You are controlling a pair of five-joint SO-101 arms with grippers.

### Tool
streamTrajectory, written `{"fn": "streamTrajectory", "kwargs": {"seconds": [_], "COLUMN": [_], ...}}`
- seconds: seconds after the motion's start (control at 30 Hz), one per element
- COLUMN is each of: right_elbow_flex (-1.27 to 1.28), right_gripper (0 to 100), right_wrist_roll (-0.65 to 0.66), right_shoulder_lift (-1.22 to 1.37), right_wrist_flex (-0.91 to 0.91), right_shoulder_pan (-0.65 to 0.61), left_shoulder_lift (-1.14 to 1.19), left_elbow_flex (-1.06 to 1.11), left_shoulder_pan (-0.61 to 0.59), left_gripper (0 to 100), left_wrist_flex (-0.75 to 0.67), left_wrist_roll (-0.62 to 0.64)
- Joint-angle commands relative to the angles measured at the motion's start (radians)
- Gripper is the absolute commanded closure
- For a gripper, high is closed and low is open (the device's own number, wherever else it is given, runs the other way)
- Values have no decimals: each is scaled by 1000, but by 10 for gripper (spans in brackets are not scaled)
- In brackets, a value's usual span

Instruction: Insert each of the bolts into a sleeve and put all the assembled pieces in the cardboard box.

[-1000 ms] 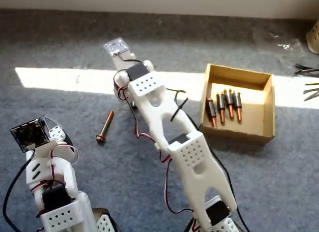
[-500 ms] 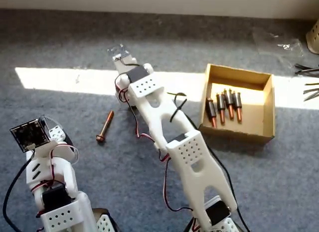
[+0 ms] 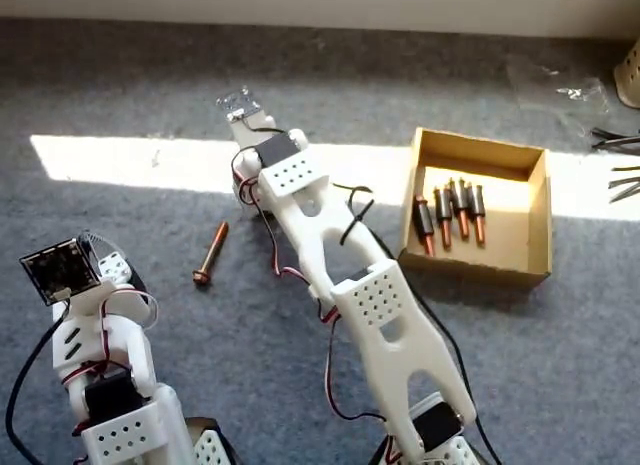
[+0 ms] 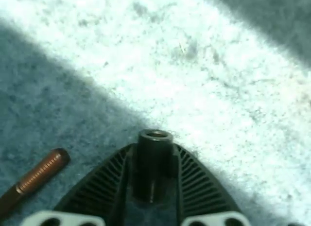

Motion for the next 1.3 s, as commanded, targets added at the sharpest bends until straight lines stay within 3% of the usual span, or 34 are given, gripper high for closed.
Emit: {"fn": "streamTrajectory", "kwargs": {"seconds": [0.0, 0.4, 0.57, 0.77, 0.97, 1.27], "right_elbow_flex": [-41, -166, -292, -292, -225, 107], "right_gripper": [995, 994, 994, 994, 994, 994], "right_wrist_roll": [-6, -2, 84, 95, 95, 95], "right_shoulder_lift": [-13, -21, -22, -39, -237, -645], "right_wrist_flex": [30, 387, 398, 398, 398, 398], "right_shoulder_pan": [2, 7, 1, -1, -10, -50], "left_shoulder_lift": [-8, -8, -8, -8, -8, -8], "left_elbow_flex": [-54, -31, -30, -30, -28, -28], "left_shoulder_pan": [15, 19, 19, 19, 42, 42], "left_gripper": [986, 983, 983, 983, 983, 983], "left_wrist_flex": [2, -2, -2, -2, -2, -2], "left_wrist_roll": [2, -2, -2, -2, -2, -2]}}
